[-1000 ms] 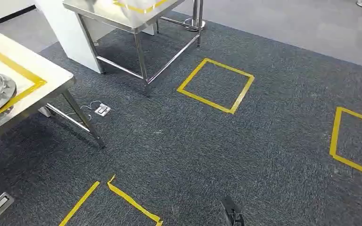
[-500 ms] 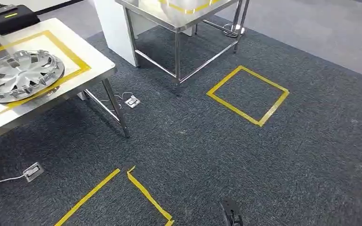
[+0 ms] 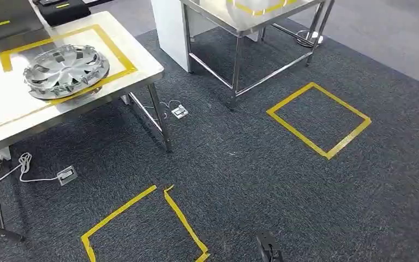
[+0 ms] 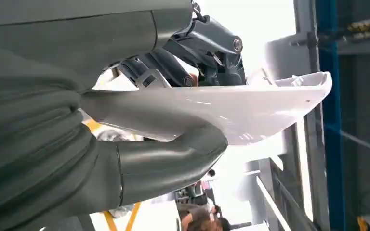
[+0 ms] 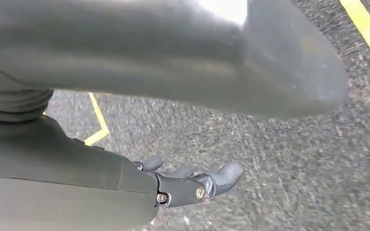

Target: Take the parts from the cabinet and place them on the table.

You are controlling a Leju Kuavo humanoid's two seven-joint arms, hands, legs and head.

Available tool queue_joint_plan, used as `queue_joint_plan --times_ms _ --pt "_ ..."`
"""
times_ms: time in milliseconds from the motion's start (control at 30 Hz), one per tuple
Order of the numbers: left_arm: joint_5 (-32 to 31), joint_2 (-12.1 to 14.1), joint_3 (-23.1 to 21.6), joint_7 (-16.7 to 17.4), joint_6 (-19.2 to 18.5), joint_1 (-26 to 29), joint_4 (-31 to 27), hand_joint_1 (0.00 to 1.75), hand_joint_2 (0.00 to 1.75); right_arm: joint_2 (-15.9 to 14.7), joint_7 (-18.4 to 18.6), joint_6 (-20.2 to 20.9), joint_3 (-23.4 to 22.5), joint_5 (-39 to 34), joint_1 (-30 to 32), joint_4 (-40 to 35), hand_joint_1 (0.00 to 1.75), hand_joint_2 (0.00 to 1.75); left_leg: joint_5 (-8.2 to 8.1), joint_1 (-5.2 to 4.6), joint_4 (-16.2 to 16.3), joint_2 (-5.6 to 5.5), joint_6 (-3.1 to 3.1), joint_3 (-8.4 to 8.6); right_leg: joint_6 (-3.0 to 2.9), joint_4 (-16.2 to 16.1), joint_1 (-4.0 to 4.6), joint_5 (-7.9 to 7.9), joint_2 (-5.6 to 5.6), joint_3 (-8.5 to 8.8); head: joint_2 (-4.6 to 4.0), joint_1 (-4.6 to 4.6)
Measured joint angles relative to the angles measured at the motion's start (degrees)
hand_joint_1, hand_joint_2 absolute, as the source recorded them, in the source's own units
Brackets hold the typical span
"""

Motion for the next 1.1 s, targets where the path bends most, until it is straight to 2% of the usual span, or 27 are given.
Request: queue_joint_plan --times_ms 100,133,167,200,233,267,300,333,367,400,433,467,500,567,633,667,700,733,767,800,833,867,900,967,1000,1033,1100 --pt "0.09 0.33 -0.02 0.0 0.09 0.35 -0.13 1.75 1.75 -0.02 0.15 0.22 -0.07 -0.02 -0.03 0.0 0.0 0.0 0.04 -0.11 0.2 -2.27 0.85 -0.56 0.47 -0.3 0.18 -0.11 -1.86 0.39 0.0 0.13" --pt "0.09 0.5 -0.04 0.0 0.09 0.39 -0.3 1.75 1.75 -0.04 0.15 0.22 -0.09 -0.02 -0.13 -0.04 0.0 0.0 0.41 0.44 -0.27 -2.96 1.43 -0.32 0.91 -0.14 0.13 -0.58 -2.25 0.38 0.0 0.15" --pt "0.09 0.55 -0.09 -0.09 0.09 0.47 -0.48 1.75 1.75 -0.09 0.13 0.24 -0.11 -0.02 -0.23 -0.04 0.0 0.0 0.44 0.49 -0.42 -3.44 1.57 -0.28 1.35 0.96 -0.26 -1.45 0.7 0.07 0.0 0.24" --pt "0.09 0.57 -0.09 0.0 0.24 0.32 -0.55 1.75 1.75 -0.07 0.15 0.24 -0.11 -0.02 -0.27 -0.02 0.0 0.0 0.54 0.65 -0.41 -3.99 1.91 -0.37 1.59 4.51 -0.45 -3.59 3.61 -1.45 0.0 0.43" --pt "0.04 0.48 -0.18 0.07 0.28 0.39 -0.55 1.75 1.75 -0.07 0.15 0.28 -0.11 0.0 -0.25 -0.02 0.0 0.0 0.55 0.66 -0.41 -4.58 2.02 -0.51 1.78 8.98 -0.63 -5.73 5.01 -3.62 0.0 0.65" --pt "0.02 0.42 -0.39 0.15 0.39 0.49 -0.55 1.75 1.75 -0.15 0.17 0.28 -0.13 0.0 -0.14 -0.02 0.0 0.0 0.58 0.66 -0.36 -5.39 2.09 -0.65 1.92 13.71 -0.71 -7.59 5.55 -6.05 0.02 0.7" --pt "0.02 0.37 -0.59 0.28 0.52 0.59 -0.55 1.75 1.75 -0.2 0.2 0.28 -0.13 0.0 0.0 -0.02 0.0 0.0 0.59 0.65 -0.28 -6.2 2.08 -0.75 1.97 16.88 -0.69 -8.34 5.65 -7.76 0.0 0.7" --pt "0.02 0.37 -0.65 0.37 0.59 0.72 -0.55 1.75 1.75 -0.2 0.2 0.31 -0.15 0.02 0.15 -0.02 0.0 0.0 0.61 0.65 -0.19 -7.04 2.05 -0.78 1.94 17.42 -0.7 -7.57 5.69 -8.32 0.0 0.79" --pt "0.02 0.37 -0.68 0.39 0.7 0.8 -0.55 1.75 1.75 -0.24 0.2 0.31 -0.15 0.06 0.22 -0.02 0.0 0.0 0.63 0.67 -0.07 -7.87 2.01 -0.78 1.82 15.14 -0.74 -5.51 5.77 -7.47 0.0 0.83" --pt "0.02 0.37 -0.68 0.5 0.87 0.8 -0.57 1.75 1.75 -0.35 0.15 0.35 -0.15 0.2 0.21 -0.02 0.0 0.0 0.66 0.69 0.03 -8.68 1.92 -0.78 1.64 10.62 -0.82 -2.72 6.05 -5.55 0.0 0.85" --pt "0.04 0.39 -0.68 0.52 1.05 0.8 -0.66 1.75 1.75 -0.37 0.13 0.39 -0.15 0.33 0.16 -0.02 0.0 0.0 0.67 0.73 0.11 -9.39 1.75 -0.78 1.49 5.37 -0.92 -0.04 6.86 -3.18 0.0 0.85" --pt "0.04 0.39 -0.68 0.52 1.07 0.8 -0.72 1.75 1.75 -0.42 0.13 0.39 -0.15 0.35 0.13 -0.02 0.0 0.0 0.7 0.78 0.2 -10.03 1.51 -0.82 1.33 1.0 -1.08 1.01 8.7 -1.42 0.0 0.85" --pt "0.06 0.45 -0.68 0.5 1.14 0.74 -0.76 1.75 1.75 -0.48 0.15 0.44 -0.13 0.37 0.16 -0.02 0.0 0.0 0.88 0.59 0.24 -10.6 0.97 -1.16 1.5 0.56 -1.23 0.27 11.61 -1.2 0.0 0.76" --pt "0.13 0.66 -0.74 0.61 1.22 0.8 -0.87 1.75 1.75 -0.48 0.15 0.48 -0.13 0.42 0.18 -0.02 0.0 0.0 1.28 0.87 0.03 -11.84 0.12 -1.51 1.45 0.44 -1.02 0.55 10.12 -1.28 0.0 0.83" --pt "0.35 1.09 -0.76 0.66 1.29 1.01 -1.0 1.75 1.75 -0.48 0.37 0.48 -0.2 0.09 0.13 -0.02 0.0 0.0 1.76 1.14 -0.53 -12.88 -0.77 -1.56 0.6 0.05 -0.92 0.95 9.1 -1.14 0.0 0.87" --pt "0.55 1.44 -0.76 0.72 1.36 1.23 -1.07 1.75 1.75 -0.48 0.57 0.5 -0.26 -0.22 -0.03 -0.02 0.0 0.0 1.5 1.23 -0.07 -11.45 -0.83 -2.09 0.08 -0.4 -1.23 1.39 8.42 -0.78 0.0 0.85" --pt "0.66 1.84 -0.79 0.77 1.4 0.94 -1.14 1.75 1.75 -0.48 0.79 0.5 -0.33 -0.39 -0.04 -0.02 0.0 0.0 -0.19 0.71 1.91 -7.93 -0.96 -2.87 -0.2 -0.54 -1.17 1.53 8.07 -0.74 0.0 0.39" --pt "0.76 1.84 -0.87 0.77 1.4 0.72 -1.14 1.75 1.75 -0.48 1.12 0.46 -0.37 -0.61 0.02 -0.02 0.0 0.0 -2.34 0.73 5.46 -6.32 -1.12 -4.39 -0.38 -0.53 -1.07 1.59 7.72 -0.8 0.02 0.39" --pt "0.87 1.84 -0.92 0.81 1.4 0.8 -1.14 1.75 1.75 -0.48 1.11 0.39 -0.48 -0.72 0.16 -0.02 0.0 0.0 -4.61 0.79 10.15 -5.46 -1.26 -6.37 -0.44 -0.5 -0.97 1.55 7.19 -0.83 0.0 0.33" --pt "0.92 1.84 -1.0 0.96 1.4 0.99 -1.11 1.75 1.75 -0.48 1.14 0.37 -0.63 -0.74 0.29 -0.02 0.0 0.0 -6.3 0.84 14.5 -5.16 -1.37 -8.22 -0.46 -0.45 -0.94 1.54 6.78 -0.91 0.0 0.37" --pt "1.0 1.84 -1.05 1.05 1.42 1.06 -1.07 1.75 1.75 -0.48 1.14 0.37 -0.76 -0.83 0.33 -0.02 0.0 0.0 -6.68 0.87 16.75 -5.1 -1.42 -9.15 -0.47 -0.38 -0.93 1.52 6.36 -1.0 0.0 0.33" --pt "1.03 1.84 -1.11 1.07 1.46 1.02 -1.0 1.75 1.75 -0.48 1.16 0.37 -0.79 -0.9 0.32 -0.02 0.0 0.0 -5.84 0.89 16.21 -5.08 -1.42 -8.68 -0.45 -0.3 -0.93 1.5 6.06 -1.04 0.0 0.37" --pt "1.03 1.86 -1.2 1.07 1.49 0.98 -0.98 1.75 1.75 -0.48 1.16 0.37 -0.81 -0.9 0.27 -0.02 0.0 0.0 -4.11 0.89 13.46 -5.05 -1.39 -7.02 -0.44 -0.23 -0.94 1.45 5.81 -1.04 0.02 0.35" --pt "1.03 2.03 -1.33 1.07 1.66 0.76 -0.98 1.75 1.75 -0.48 1.18 0.37 -0.83 -0.9 0.12 -0.02 0.0 0.0 0.3 0.91 3.5 -4.74 -1.2 -1.36 -0.05 0.07 -0.96 1.14 5.45 -1.01 0.0 0.35" --pt "1.05 2.08 -1.44 1.07 1.75 0.57 -0.94 1.75 1.75 -0.48 1.22 0.37 -0.85 -0.92 0.09 -0.02 0.0 0.0 -0.87 0.75 1.23 -4.35 -0.99 -0.07 0.27 0.19 -0.73 0.97 5.3 -1.17 0.0 0.35" --pt "1.07 2.21 -1.53 1.09 1.77 0.35 -0.98 1.75 1.75 -0.48 1.31 0.37 -0.9 -0.9 0.01 -0.02 0.0 0.0 -0.88 0.48 0.41 -4.54 -0.31 0.28 0.61 0.52 -0.48 0.85 5.27 -1.4 0.0 0.28" --pt "1.11 2.25 -1.57 1.11 1.83 0.32 -0.96 1.75 1.75 -0.48 1.38 0.31 -0.92 -0.94 0.02 -0.02 0.0 0.0 -0.84 0.52 0.54 -4.51 -0.1 0.2 0.8 0.3 -0.44 0.97 5.21 -1.45 0.0 0.45"
